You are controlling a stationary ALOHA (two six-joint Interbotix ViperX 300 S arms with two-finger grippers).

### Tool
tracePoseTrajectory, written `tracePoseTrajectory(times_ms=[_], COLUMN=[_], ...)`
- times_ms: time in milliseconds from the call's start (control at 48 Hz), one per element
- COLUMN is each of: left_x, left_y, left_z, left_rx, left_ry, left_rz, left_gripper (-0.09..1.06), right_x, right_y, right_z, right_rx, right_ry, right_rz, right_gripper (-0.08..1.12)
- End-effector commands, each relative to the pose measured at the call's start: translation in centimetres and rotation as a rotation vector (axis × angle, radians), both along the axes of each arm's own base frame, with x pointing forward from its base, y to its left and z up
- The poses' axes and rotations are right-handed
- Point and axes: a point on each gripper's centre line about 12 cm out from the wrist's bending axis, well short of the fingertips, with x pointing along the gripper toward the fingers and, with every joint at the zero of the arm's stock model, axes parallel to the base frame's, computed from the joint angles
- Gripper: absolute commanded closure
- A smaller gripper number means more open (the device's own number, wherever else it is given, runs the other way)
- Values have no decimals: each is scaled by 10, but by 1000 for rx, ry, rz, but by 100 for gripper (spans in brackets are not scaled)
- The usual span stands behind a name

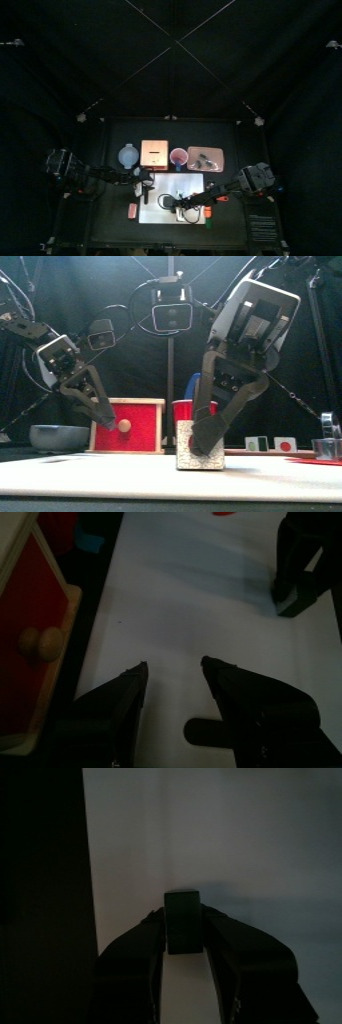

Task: Place sushi on board then cut the sushi with the knife then place the pieces on the plate
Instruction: Place the 4 sushi pieces on the plate

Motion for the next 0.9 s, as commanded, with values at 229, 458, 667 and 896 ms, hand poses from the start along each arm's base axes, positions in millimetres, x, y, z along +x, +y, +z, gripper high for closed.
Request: tracePoseTrajectory(times_ms=[229, 458, 667, 896], left_x=[6, 6, 6, 7], left_y=[-1, 1, 2, 4], left_z=[6, 5, 5, 6], left_rx=[1, 2, 6, 11], left_ry=[-23, -20, -20, -23], left_rz=[-2, 2, 3, 4], left_gripper=[13, 13, 13, 13], right_x=[-79, -151, -198, -225], right_y=[-80, -150, -202, -222], right_z=[49, 51, 69, 48], right_rx=[11, -52, -144, -189], right_ry=[-27, -8, -95, -34], right_rz=[-195, -410, -615, -701], right_gripper=[42, 42, 42, 42])
